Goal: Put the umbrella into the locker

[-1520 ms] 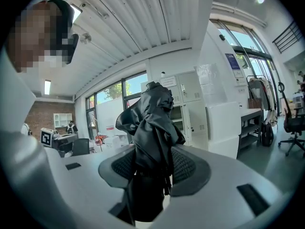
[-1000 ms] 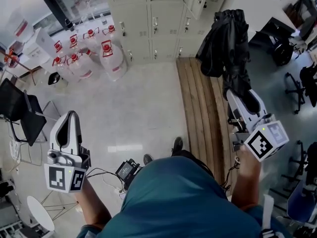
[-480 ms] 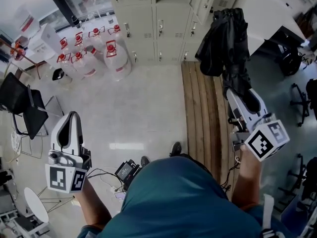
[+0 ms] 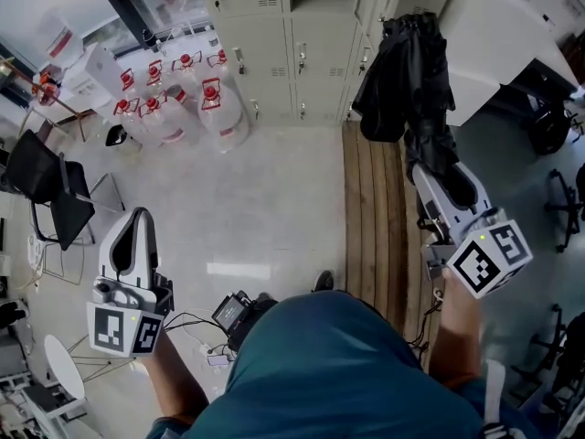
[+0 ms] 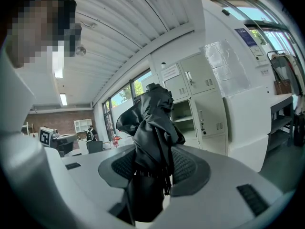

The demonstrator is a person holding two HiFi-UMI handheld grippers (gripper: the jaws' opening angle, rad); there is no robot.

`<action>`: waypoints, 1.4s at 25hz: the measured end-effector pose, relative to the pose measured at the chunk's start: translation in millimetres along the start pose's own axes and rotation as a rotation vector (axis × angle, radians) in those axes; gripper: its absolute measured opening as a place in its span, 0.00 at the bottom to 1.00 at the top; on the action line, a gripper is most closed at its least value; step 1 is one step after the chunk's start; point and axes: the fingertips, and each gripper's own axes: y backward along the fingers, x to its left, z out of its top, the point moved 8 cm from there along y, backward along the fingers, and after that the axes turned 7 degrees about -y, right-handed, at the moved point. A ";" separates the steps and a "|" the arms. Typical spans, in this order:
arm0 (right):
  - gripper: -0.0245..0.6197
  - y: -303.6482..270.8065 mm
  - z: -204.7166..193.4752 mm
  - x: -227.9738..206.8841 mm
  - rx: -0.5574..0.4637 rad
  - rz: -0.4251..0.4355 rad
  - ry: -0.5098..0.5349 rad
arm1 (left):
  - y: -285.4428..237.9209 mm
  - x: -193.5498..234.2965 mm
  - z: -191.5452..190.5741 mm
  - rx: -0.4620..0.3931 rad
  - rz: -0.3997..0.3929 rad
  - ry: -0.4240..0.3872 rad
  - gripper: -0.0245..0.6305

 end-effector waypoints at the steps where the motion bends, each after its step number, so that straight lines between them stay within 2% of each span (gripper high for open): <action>1: 0.35 0.0 1.3 -5.4 0.001 0.003 0.000 | -4.7 -5.3 1.2 0.000 -0.002 -0.003 0.07; 6: 0.35 -5.6 3.9 -27.7 0.003 -0.002 -0.017 | -36.3 -15.9 0.4 0.002 -0.027 -0.005 0.07; 11: 0.35 -21.6 1.2 -30.6 0.003 -0.044 -0.024 | -79.9 2.5 -8.3 -0.022 -0.088 0.001 0.07; 17: 0.35 -55.7 8.8 -2.1 -0.034 -0.147 -0.020 | -140.6 55.2 -20.0 -0.081 -0.205 0.015 0.07; 23: 0.35 -86.0 13.3 23.2 -0.073 -0.195 -0.068 | -195.3 107.9 -15.7 -0.132 -0.298 0.018 0.07; 29: 0.35 -103.1 9.0 43.7 -0.099 -0.259 -0.078 | -224.3 135.6 -23.3 -0.150 -0.376 0.020 0.07; 35: 0.35 -109.5 12.2 63.1 -0.120 -0.333 -0.054 | -240.8 158.0 -30.1 -0.166 -0.416 0.027 0.07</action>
